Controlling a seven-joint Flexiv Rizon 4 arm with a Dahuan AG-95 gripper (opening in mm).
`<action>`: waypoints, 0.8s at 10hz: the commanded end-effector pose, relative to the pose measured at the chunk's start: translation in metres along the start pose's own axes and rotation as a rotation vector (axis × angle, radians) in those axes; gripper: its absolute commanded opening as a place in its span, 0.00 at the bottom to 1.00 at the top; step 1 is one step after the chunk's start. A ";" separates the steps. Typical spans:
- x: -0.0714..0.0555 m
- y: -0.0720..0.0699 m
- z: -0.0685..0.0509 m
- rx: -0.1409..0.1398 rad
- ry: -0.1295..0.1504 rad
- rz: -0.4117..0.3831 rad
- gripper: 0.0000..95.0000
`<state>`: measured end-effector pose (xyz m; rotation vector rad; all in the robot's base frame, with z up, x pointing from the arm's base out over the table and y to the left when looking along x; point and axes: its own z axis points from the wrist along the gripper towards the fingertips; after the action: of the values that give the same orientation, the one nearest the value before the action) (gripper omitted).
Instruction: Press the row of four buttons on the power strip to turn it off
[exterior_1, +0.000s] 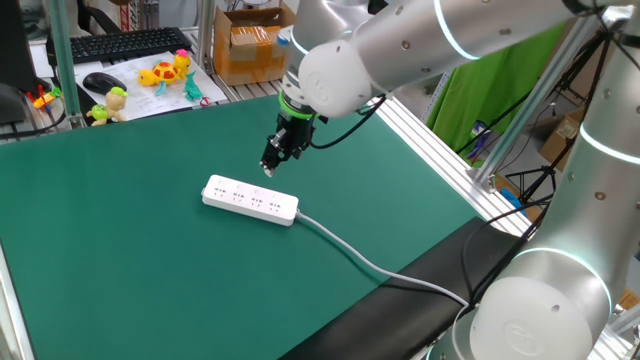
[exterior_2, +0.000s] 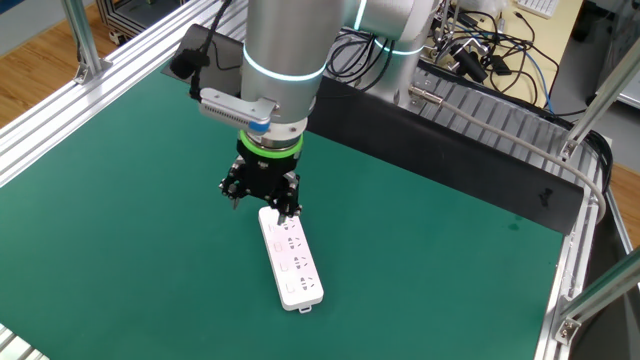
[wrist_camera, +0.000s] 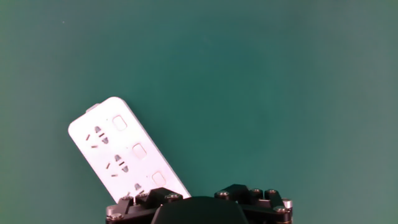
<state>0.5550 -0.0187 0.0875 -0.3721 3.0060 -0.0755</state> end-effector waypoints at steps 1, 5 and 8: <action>0.002 -0.005 0.004 -0.003 0.004 0.000 0.80; 0.010 -0.013 0.022 -0.013 0.000 0.001 0.80; 0.014 -0.012 0.035 -0.016 -0.013 0.002 0.80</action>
<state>0.5495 -0.0345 0.0497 -0.3710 2.9921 -0.0454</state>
